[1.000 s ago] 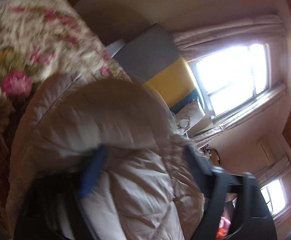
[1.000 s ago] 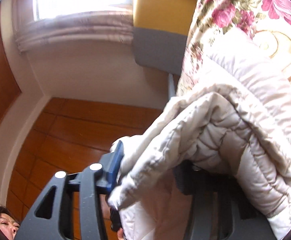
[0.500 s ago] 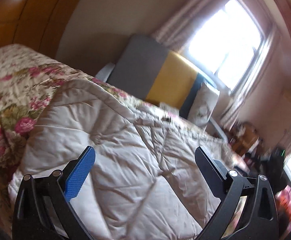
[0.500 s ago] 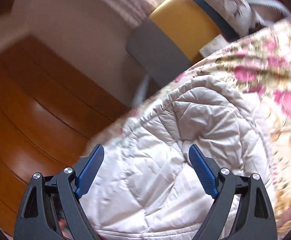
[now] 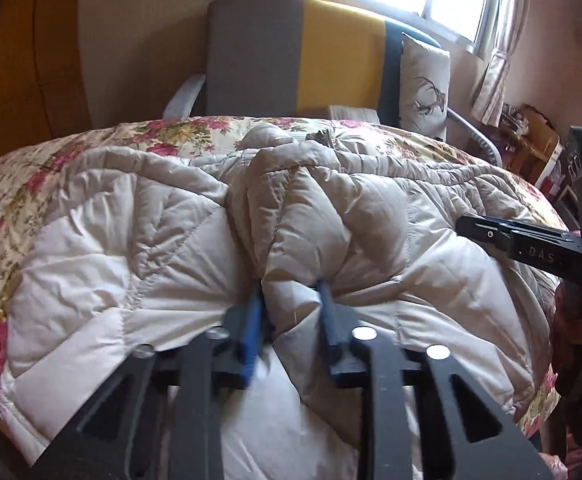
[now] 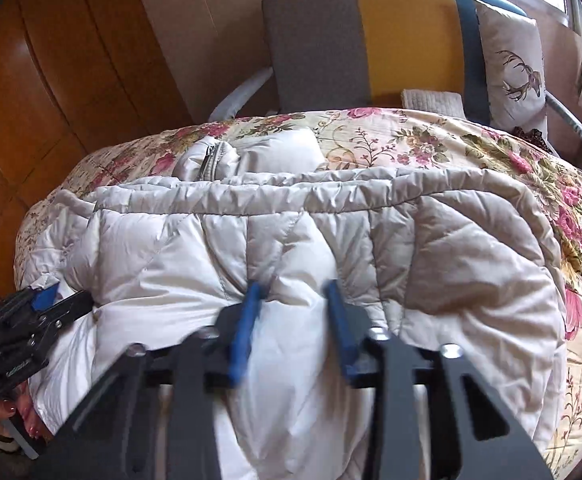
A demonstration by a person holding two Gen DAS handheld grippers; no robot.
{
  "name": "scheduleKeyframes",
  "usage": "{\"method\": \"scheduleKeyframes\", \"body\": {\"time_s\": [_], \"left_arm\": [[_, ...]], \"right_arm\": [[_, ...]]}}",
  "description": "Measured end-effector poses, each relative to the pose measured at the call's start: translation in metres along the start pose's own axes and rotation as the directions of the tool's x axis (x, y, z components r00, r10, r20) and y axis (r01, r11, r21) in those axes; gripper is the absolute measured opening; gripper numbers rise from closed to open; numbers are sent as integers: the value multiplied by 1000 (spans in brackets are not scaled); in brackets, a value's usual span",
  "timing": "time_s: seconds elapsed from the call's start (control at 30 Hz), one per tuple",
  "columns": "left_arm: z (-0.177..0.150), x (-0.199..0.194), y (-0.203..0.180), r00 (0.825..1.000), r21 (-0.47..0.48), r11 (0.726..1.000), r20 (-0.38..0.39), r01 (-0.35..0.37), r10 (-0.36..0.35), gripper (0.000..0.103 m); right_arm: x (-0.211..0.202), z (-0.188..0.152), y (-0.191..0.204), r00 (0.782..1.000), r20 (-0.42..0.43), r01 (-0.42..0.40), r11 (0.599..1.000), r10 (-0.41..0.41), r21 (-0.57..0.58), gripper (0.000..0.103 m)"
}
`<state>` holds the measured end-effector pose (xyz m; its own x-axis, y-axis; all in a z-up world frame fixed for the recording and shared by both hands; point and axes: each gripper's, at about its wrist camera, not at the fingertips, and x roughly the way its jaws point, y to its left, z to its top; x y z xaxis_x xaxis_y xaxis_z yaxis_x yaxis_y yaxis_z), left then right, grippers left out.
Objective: Fold large clothes
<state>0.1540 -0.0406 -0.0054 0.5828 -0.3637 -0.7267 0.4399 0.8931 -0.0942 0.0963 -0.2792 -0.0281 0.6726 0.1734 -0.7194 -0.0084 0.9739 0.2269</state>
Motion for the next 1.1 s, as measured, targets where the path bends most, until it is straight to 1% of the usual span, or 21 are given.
{"method": "scheduleKeyframes", "body": {"time_s": [0.03, 0.1, 0.13, 0.2, 0.27, 0.37, 0.4, 0.43, 0.53, 0.6, 0.73, 0.77, 0.8, 0.83, 0.87, 0.9, 0.93, 0.97, 1.0, 1.07, 1.1], "left_arm": [[3, -6, -3, 1000, 9, 1000, 5, 0, 0, 9], [12, -20, -6, 1000, 11, 1000, 26, 3, -3, 8], [17, -23, -6, 999, 7, 1000, 37, -2, 1, 8], [27, -28, -2, 998, -10, 1000, 62, -14, 14, 4], [39, -20, 1, 996, -23, 999, 74, -44, 46, 2], [49, 13, 7, 994, -30, 995, 34, -99, 100, 2], [47, 32, 12, 994, -42, 994, -13, -106, 105, 2], [45, 46, 16, 994, -53, 994, -41, -99, 97, 2], [36, 62, 23, 996, -66, 994, -12, -85, 84, 2], [36, 64, 26, 998, -77, 995, -8, -70, 70, 2], [45, 50, 22, 996, -120, 990, -46, -78, 73, 3], [47, 44, 18, 997, -115, 991, -39, -71, 66, 8], [50, 39, 14, 997, -94, 993, -32, -75, 73, 19], [54, 35, 8, 995, -62, 993, -26, -99, 97, 28], [59, 32, 2, 993, -36, 992, -16, -117, 116, 51], [63, 31, -1, 991, -11, 991, 4, -130, 130, 68], [69, 32, -4, 988, 23, 988, 24, -150, 150, 71], [73, 36, -5, 984, 50, 983, 20, -178, 178, 71], [78, 43, -5, 979, 77, 976, 0, -204, 205, 71], [86, 60, 0, 975, 108, 970, -33, -216, 221, 71], [88, 70, 4, 969, 119, 964, -42, -237, 243, 71]], "right_arm": [[2, 6, 3, 1000, 0, 11, 1000, -11, -12, 10], [2, 14, 7, 999, 15, 30, 999, -30, -41, 3], [-3, 19, 9, 999, 32, 35, 998, -33, -51, 2], [-14, 27, 13, 998, 63, 31, 998, -27, -59, 1], [-8, 40, 13, 996, 80, 38, 997, -33, -62, 0], [9, 50, 8, 997, 70, 28, 998, -25, -49, 0], [19, 52, 4, 998, 58, 31, 998, -28, -47, 0], [31, 52, 0, 999, 43, 33, 999, -31, -36, 0], [63, 45, -20, 1000, 19, -6, 999, 5, 33, 0], [73, 42, -31, 999, 43, -32, 997, 29, 70, 0], [88, 43, -26, 999, 44, 18, 999, -19, 29, 0], [90, 43, -25, 999, 45, 25, 999, -26, 22, 0], [92, 42, -26, 999, 44, 22, 999, -23, 24, 0], [93, 42, -28, 999, 43, 11, 999, -13, 34, 0], [93, 42, -31, 999, 43, -1, 999, -1, 45, 0], [93, 42, -33, 999, 44, -11, 998, 9, 54, 0], [93, 41, -34, 999, 46, -18, 998, 15, 59, 0], [94, 41, -34, 999, 47, -21, 998, 18, 62, 0], [94, 41, -35, 999, 48, -24, 998, 21, 63, 0], [94, 40, -36, 998, 50, -29, 997, 26, 67, 0], [94, 41, -36, 998, 51, -32, 997, 29, 69, 0]]}}
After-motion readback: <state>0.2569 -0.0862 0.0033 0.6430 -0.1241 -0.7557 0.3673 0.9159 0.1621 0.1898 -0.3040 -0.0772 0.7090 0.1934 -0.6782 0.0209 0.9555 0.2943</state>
